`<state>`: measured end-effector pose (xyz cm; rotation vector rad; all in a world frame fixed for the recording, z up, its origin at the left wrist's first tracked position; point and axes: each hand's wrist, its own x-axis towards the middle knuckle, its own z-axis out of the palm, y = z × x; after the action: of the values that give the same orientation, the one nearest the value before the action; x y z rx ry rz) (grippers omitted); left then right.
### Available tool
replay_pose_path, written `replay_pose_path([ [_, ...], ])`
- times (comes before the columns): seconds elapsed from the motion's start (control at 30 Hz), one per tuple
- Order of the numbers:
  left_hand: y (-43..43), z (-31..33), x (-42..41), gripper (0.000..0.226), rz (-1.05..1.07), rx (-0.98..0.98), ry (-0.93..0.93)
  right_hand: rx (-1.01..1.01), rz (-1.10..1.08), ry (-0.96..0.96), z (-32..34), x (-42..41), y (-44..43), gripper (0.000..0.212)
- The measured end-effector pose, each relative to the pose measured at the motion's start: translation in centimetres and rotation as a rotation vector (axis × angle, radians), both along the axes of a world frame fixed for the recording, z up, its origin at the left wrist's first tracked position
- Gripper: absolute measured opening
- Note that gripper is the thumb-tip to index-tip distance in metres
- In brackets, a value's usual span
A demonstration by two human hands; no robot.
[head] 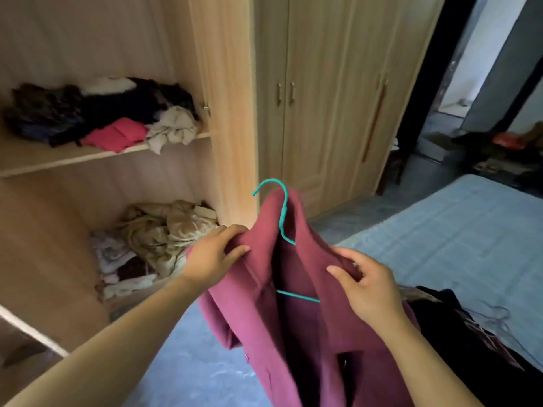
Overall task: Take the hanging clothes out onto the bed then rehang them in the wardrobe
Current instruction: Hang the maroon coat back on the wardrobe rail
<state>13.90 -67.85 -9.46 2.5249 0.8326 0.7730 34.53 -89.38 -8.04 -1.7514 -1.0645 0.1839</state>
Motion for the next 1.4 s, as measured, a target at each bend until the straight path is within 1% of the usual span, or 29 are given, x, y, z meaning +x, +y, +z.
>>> replay_pose_path([
  [0.1,2.8,1.5,-5.3,0.051,0.128,0.065,-0.028,0.018,0.114,0.011,1.2,-3.6,5.0,0.031],
  [0.2,5.1,3.4,-9.3,0.04,0.209,0.105,-0.051,0.05,0.194,-0.006,1.8,-6.1,9.3,0.031],
  [0.27,7.1,4.5,-11.5,0.04,0.26,0.146,-0.044,0.062,0.241,-0.013,2.2,-7.5,12.5,0.031],
  [0.33,9.4,5.7,-13.3,0.048,0.332,0.174,-0.001,0.102,0.248,0.004,2.6,-8.6,15.9,0.029],
  [0.43,13.7,7.7,-15.3,0.065,0.447,0.174,0.085,0.157,0.247,0.079,3.6,-10.1,21.8,0.029],
  [0.57,20.3,9.4,-17.9,0.077,0.543,0.16,0.114,0.199,0.341,0.19,5.3,-11.6,30.6,0.03],
  [0.63,23.8,10.0,-18.7,0.089,0.544,0.177,0.099,0.214,0.368,0.235,5.9,-11.4,35.2,0.03],
  [0.7,27.5,11.1,-18.9,0.096,0.54,0.191,0.023,0.229,0.404,0.251,7.0,-10.6,39.8,0.031],
  [0.8,33.3,13.9,-18.5,0.092,0.572,0.216,-0.08,0.244,0.46,0.287,9.7,-9.5,46.2,0.029],
  [0.9,38.5,17.4,-17.6,0.092,0.603,0.245,-0.152,0.261,0.525,0.278,12.9,-8.3,51.9,0.027],
  [0.93,40.2,18.6,-17.3,0.09,0.588,0.261,-0.151,0.269,0.548,0.279,13.9,-8.0,53.5,0.026],
  [1.0,43.4,20.7,-16.6,0.08,0.555,0.313,-0.112,0.28,0.572,0.277,16.0,-7.6,56.5,0.026],
  [1.07,46.7,22.3,-16.1,0.069,0.567,0.41,-0.098,0.326,0.613,0.223,18.0,-7.2,59.0,0.029],
  [1.13,50.0,23.6,-15.7,0.06,0.582,0.487,-0.184,0.38,0.65,0.131,19.9,-6.9,61.2,0.036],
  [1.2,53.0,24.7,-15.5,0.04,0.565,0.48,-0.304,0.445,0.642,0.025,21.7,-6.4,63.5,0.036],
  [1.27,55.7,26.1,-15.1,0.029,0.544,0.469,-0.382,0.508,0.587,-0.12,23.5,-6.1,65.9,0.033],
  [1.33,58.3,28.1,-14.9,0.034,0.538,0.469,-0.42,0.574,0.497,-0.316,25.6,-6.0,68.5,0.031],
  [1.4,61.2,30.3,-14.7,0.043,0.526,0.477,-0.439,0.618,0.418,-0.408,27.9,-6.1,71.2,0.033],
])
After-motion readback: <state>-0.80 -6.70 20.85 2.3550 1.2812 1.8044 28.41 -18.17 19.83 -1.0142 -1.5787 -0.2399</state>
